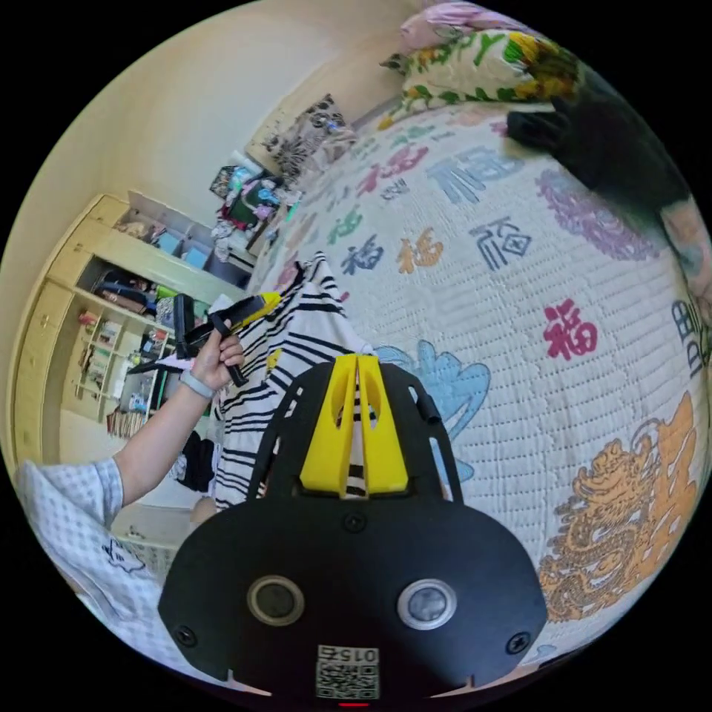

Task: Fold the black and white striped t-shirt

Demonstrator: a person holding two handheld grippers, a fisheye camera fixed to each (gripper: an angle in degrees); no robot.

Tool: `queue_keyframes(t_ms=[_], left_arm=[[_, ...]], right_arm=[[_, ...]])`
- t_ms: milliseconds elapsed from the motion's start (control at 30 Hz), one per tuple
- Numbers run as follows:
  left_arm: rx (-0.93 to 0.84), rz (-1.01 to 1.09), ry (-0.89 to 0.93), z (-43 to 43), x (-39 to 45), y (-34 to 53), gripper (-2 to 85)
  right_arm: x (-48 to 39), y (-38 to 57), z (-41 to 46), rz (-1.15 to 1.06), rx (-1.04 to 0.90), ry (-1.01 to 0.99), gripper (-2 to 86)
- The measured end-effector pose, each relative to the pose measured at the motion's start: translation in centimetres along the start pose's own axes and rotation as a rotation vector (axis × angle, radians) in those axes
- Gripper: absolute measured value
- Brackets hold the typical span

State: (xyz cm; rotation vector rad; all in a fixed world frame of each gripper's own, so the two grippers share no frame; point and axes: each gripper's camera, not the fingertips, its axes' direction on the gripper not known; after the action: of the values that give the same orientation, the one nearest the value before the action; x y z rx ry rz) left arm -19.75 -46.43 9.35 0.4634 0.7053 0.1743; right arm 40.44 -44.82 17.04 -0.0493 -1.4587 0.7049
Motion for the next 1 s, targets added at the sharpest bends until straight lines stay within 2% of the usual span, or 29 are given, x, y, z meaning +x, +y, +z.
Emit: queue_keyframes(t_ms=[133, 233, 367, 467, 567, 633, 733, 900, 1000], left_arm=[[-0.107, 0.058, 0.026, -3.3, 2.8, 6.9, 5.9], [-0.159, 0.036, -0.060, -4.1, 3.4, 10.7, 5.0], [-0.078, 0.045, -0.167, -6.9, 4.7, 13.7, 1.3], [-0.052, 0.028, -0.191, -10.2, 5.7, 15.5, 4.8], [0.094, -0.084, -0.216, -16.7, 5.1, 18.8, 9.7], [0.247, -0.189, -0.339, -23.4, 3.6, 23.0, 10.5], [0.350, -0.399, -0.503, -31.1, 0.5, 28.9, 10.9], [0.474, -0.753, -0.624, -37.1, -3.0, 36.4, 13.5], [0.556, -0.904, -0.614, -38.8, -3.4, 39.2, 13.0]], right_arm=[[-3.4, 1.1, 4.9, -0.165, -0.134, -0.048, -0.9], [-4.4, 2.5, 10.7, -0.197, -0.276, 0.051, -1.0], [-3.9, 4.2, 15.2, -0.166, -0.299, 0.126, -1.0], [-4.6, 4.6, 17.1, -0.158, -0.315, 0.205, -1.0], [-7.1, 4.4, 18.5, -0.211, -0.294, 0.262, -0.8], [-9.6, 3.8, 19.9, -0.266, -0.283, 0.239, -0.5], [-15.2, 2.8, 24.1, -0.382, -0.297, 0.161, 0.3], [-26.0, 2.7, 36.7, -0.590, -0.378, 0.020, 3.0], [-31.7, 3.5, 44.8, -0.684, -0.449, -0.005, 4.1]])
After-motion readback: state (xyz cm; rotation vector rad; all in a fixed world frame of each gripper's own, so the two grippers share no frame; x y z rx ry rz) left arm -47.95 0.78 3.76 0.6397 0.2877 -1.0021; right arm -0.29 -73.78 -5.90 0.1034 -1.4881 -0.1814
